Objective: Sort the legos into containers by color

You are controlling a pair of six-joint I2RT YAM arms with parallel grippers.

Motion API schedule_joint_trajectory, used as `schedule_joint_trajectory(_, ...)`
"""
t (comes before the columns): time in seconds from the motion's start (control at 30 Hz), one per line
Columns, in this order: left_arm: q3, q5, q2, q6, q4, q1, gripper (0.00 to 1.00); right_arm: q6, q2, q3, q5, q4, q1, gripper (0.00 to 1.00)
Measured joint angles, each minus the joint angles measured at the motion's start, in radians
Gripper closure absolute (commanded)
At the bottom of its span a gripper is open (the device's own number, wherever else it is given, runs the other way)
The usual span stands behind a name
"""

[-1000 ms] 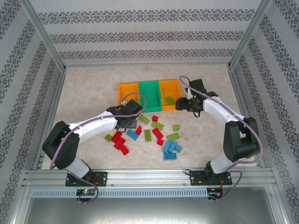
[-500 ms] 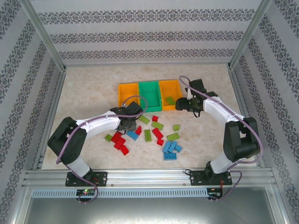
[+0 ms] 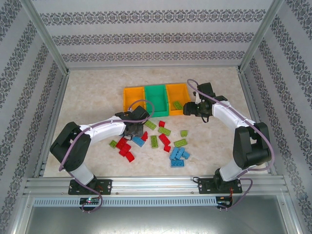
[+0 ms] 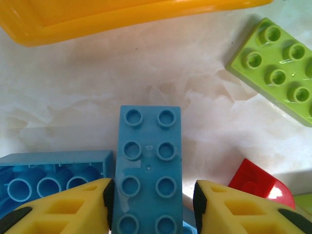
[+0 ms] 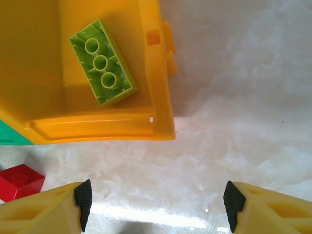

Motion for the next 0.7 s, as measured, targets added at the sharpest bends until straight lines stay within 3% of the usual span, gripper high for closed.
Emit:
schedule_joint_trajectory(0.43, 0.005, 0.016, 0.021, -0.007, 0.007, 0.000, 0.72, 0.000, 0.000, -0.005, 0.000, 0.002, 0.000, 0.25)
schedule_joint_trajectory(0.7, 0.046, -0.020, -0.036, -0.003, -0.021, 0.000, 0.74, -0.001, 0.000, -0.016, 0.000, 0.008, 0.000, 0.25)
